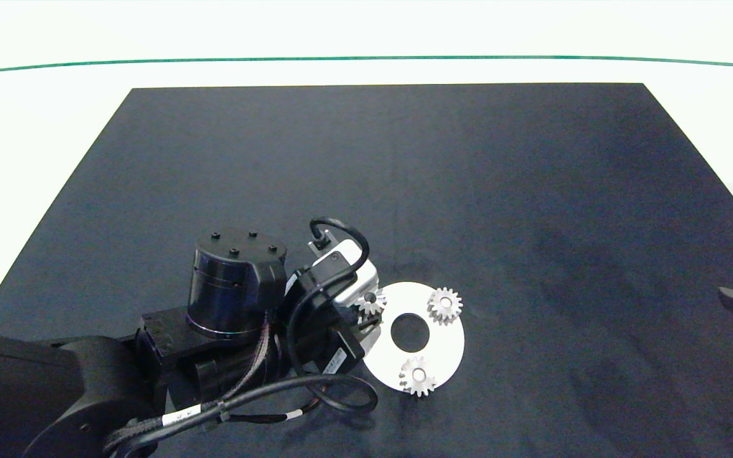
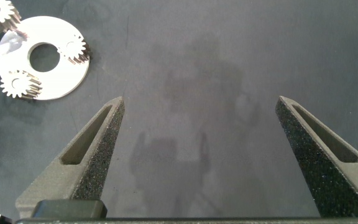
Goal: Install three planetary gears onto the carrier pins
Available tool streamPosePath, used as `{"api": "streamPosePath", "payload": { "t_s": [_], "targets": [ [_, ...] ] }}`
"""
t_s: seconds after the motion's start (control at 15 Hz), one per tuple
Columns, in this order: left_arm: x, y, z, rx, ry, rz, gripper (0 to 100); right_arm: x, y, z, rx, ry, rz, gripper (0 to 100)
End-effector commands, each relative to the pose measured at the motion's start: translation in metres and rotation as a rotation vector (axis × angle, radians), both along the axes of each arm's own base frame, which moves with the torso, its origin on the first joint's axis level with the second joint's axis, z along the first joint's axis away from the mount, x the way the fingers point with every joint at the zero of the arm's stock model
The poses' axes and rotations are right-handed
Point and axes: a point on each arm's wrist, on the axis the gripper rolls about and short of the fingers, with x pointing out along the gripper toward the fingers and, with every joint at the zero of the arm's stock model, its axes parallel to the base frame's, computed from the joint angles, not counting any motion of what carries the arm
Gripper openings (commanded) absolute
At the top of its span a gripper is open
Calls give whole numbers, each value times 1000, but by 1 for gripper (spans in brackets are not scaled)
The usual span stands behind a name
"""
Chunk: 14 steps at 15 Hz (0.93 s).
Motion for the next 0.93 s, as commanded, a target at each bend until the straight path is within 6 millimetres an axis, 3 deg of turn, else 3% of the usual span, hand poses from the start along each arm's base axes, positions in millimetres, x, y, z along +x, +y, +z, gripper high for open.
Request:
{"api": "streamPosePath", "payload": {
  "t_s": [0.07, 0.93],
  "targets": [
    [-1, 1, -1, 2, -2, -1, 19, 0, 0, 0, -2, -1, 1, 100],
    [-1, -5, -2, 8, -7, -16, 19, 0, 0, 4, 5, -11, 2, 100]
  ]
}}
